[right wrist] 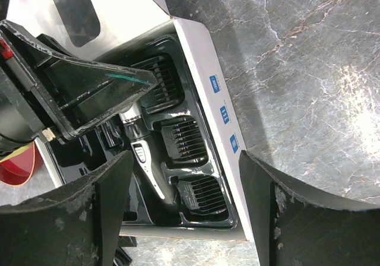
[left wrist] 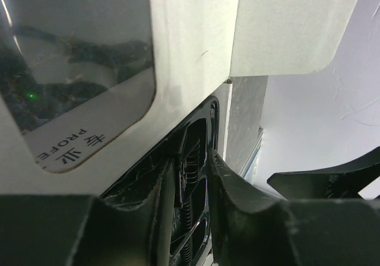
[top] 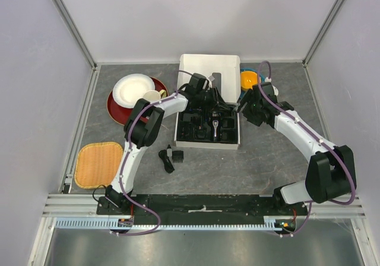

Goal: Sort the hair-cutting tools

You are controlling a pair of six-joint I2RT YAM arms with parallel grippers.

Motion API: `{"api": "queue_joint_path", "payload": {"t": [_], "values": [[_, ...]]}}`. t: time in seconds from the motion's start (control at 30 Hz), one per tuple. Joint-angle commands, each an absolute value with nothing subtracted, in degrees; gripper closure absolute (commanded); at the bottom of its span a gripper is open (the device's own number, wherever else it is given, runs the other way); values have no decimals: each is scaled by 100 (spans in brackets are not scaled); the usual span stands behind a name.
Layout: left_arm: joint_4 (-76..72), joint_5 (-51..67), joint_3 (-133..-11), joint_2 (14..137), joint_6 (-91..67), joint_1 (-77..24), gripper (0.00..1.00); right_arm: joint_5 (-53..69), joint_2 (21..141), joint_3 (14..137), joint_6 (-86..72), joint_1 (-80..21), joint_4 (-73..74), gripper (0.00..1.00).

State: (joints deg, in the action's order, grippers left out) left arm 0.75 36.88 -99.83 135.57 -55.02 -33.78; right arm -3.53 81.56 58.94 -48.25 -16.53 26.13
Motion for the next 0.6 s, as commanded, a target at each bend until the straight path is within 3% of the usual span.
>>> {"api": "queue_joint_path", "payload": {"t": [0.0, 0.33, 0.57], "values": [[492, 3410, -10230, 13307, -5010, -3410, 64, -457, 7937, 6012, -4887, -1617, 2478, 21], [1423, 2734, -10503, 12850, -4430, -3410, 50, -422, 7998, 6055, -4755, -1608, 2505, 20], [1828, 2444, -10503, 12586, -4158, -3401, 52, -308, 8147, 6231, -4527, -1608, 2488, 23]]}}
